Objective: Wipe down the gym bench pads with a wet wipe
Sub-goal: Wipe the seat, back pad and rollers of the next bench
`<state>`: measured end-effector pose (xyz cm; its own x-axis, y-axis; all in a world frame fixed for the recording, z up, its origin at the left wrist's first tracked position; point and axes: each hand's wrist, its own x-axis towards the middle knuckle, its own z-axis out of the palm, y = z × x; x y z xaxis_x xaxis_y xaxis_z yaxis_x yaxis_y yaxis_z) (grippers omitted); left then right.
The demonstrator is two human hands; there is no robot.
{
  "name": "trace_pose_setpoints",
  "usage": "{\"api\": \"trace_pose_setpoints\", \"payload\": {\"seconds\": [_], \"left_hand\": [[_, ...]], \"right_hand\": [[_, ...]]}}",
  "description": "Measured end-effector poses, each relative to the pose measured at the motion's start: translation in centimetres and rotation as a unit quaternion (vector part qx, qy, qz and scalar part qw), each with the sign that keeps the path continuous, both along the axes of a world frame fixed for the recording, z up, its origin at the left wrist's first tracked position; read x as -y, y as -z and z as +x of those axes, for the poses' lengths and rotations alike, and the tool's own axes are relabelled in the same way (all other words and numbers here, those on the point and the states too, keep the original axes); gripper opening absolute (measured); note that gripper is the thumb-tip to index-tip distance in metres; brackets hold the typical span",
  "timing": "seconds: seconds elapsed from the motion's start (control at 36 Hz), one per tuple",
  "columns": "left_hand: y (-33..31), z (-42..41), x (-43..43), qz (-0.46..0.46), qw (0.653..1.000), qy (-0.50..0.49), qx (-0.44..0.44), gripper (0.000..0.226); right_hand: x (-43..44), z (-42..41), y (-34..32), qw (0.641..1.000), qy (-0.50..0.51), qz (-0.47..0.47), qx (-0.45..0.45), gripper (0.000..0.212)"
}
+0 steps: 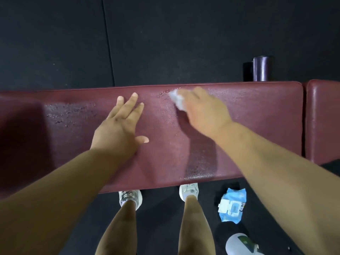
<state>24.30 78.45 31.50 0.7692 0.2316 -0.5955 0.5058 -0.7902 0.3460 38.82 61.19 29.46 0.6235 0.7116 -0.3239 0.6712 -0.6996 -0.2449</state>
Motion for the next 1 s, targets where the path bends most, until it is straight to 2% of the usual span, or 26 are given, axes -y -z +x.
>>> {"api": "trace_pose_setpoints", "payload": {"seconds": [0.06,0.11,0.14,0.17,0.22,0.28,0.33,0.39,0.44,0.5,0.56,0.61,0.64,0.69,0.75,0.81,0.86,0.89,0.94,0.97,1.0], "left_hand": [[0.0,-0.1,0.0,-0.005,1.0,0.0,0.007,0.088],[0.1,-0.2,0.0,-0.007,1.0,0.008,0.012,0.087],[0.1,-0.2,0.0,-0.007,1.0,0.012,0.01,0.087],[0.2,-0.2,0.0,-0.006,1.0,0.016,0.008,0.087],[0.4,-0.3,0.0,-0.003,1.0,0.027,0.01,0.087],[0.4,-0.5,-0.2,-0.003,0.999,0.038,0.016,0.087],[0.3,-0.6,-0.4,-0.006,0.999,0.048,0.02,0.087],[0.3,-0.7,-0.6,-0.009,0.998,0.054,0.025,0.086],[0.3,-0.7,-0.5,-0.007,0.998,0.055,0.027,0.084],[0.4,-0.8,-0.3,-0.003,0.998,0.057,0.03,0.083],[0.5,-0.8,0.0,0.002,0.998,0.058,0.034,0.082],[0.6,-0.8,0.3,0.005,0.998,0.056,0.036,0.081],[0.7,-0.8,0.4,0.008,0.998,0.057,0.035,0.081],[0.7,-0.6,0.4,0.013,0.998,0.062,0.03,0.082],[0.7,-0.6,0.3,0.009,0.997,0.067,0.027,0.082],[0.6,-0.7,0.2,0.007,0.997,0.072,0.031,0.081],[0.5,-1.1,0.0,0.004,0.997,0.071,0.042,0.078],[0.4,-1.3,0.1,0.003,0.996,0.068,0.05,0.076],[0.1,-2.2,0.4,0.007,0.995,0.063,0.071,0.072],[0.0,-2.8,0.6,0.013,0.995,0.064,0.081,0.071],[-0.1,-3.6,0.9,0.02,0.994,0.065,0.086,0.07]], "right_hand": [[1.9,2.4,0.4,0.987,0.154,-0.004,0.05,0.04],[2.7,3.0,0.7,0.934,0.349,0.041,0.058,0.027],[2.3,2.4,0.7,0.905,0.419,0.057,0.053,0.026],[1.5,1.3,0.9,0.894,0.442,0.049,0.054,0.027],[-1.0,-2.6,0.7,0.928,0.368,0.034,0.043,0.037],[-3.3,-6.8,0.2,0.975,0.213,0.057,-0.006,0.049],[-3.3,-8.7,-0.2,0.993,0.061,0.082,-0.057,0.05],[-1.3,-7.5,-0.1,0.996,-0.014,0.073,-0.038,0.04],[1.0,-5.1,-0.2,0.999,0.044,0.015,-0.015,0.039],[3.8,-3.4,-0.6,0.98,0.2,0.002,0.019,0.04],[5.0,-3.5,-0.9,0.92,0.387,0.022,0.061,0.04],[4.0,-5.7,-0.4,0.876,0.48,0.017,0.051,0.042],[3.0,-7.3,-0.1,0.87,0.492,0.014,0.037,0.044],[0.5,-11.3,0.2,0.893,0.448,0.033,0.013,0.049],[-1.6,-14.8,0.0,0.936,0.342,0.064,-0.048,0.05],[-2.0,-16.7,-0.4,0.976,0.193,0.07,-0.07,0.052],[-0.4,-15.7,-0.9,0.99,0.109,0.041,-0.085,0.052],[1.0,-14.6,-1.0,0.99,0.102,0.012,-0.096,0.049],[4.2,-12.4,-1.1,0.983,0.163,-0.015,-0.08,0.052],[5.7,-11.3,-1.1,0.972,0.228,-0.027,-0.046,0.054],[6.7,-10.5,-1.1,0.946,0.322,-0.026,-0.012,0.052]]}}
